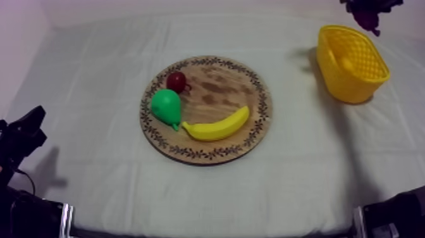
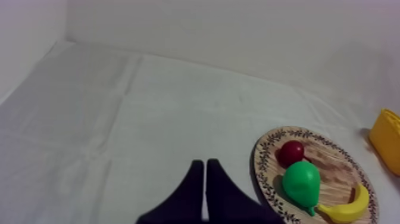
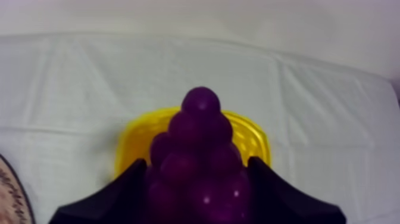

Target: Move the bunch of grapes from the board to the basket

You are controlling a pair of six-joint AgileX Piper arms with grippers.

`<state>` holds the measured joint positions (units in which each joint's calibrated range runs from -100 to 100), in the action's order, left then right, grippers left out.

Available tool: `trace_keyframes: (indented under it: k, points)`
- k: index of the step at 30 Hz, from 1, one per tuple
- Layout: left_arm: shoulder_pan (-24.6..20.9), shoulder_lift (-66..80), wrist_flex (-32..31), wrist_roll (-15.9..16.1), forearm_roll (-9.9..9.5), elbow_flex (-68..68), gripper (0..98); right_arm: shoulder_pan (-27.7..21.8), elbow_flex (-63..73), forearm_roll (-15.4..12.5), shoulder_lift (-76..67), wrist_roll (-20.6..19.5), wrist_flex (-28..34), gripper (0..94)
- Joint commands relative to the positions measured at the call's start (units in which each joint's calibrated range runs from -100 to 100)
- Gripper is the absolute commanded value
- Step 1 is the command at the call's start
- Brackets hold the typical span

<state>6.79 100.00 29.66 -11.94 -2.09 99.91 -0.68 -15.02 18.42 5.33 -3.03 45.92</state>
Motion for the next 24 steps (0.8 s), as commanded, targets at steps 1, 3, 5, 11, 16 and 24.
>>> trace_keyframes:
  k: [1, 3, 5, 11, 16, 24]
  points:
    - [0.0, 0.0, 0.0, 0.0, 0.01, 0.0, 0.1, -1.3, -1.4, -0.1, 0.6, 1.0, -2.5, 30.9]
    - [0.0, 0.0, 0.0, 0.0, 0.01, 0.0, 0.1, -2.0, -2.1, -0.2, 1.5, 1.3, -3.7, 31.0]
    - [0.0, 0.0, 0.0, 0.0, 0.01, 0.0, 0.1, -2.5, -2.5, -0.7, 2.5, 1.6, -4.5, 30.9]
    - [0.0, 0.0, 0.0, 0.0, 0.01, 0.0, 0.1, -3.7, -4.0, -2.5, 5.6, 2.2, -7.6, 31.2]
    - [0.0, 0.0, 0.0, 0.0, 0.01, 0.0, 0.1, -4.2, -5.5, -3.3, 8.1, 2.0, -9.5, 35.3]
    - [0.0, 0.0, 0.0, 0.0, 0.01, 0.0, 0.1, -4.9, -9.8, -2.0, 11.2, -0.4, -16.0, 60.5]
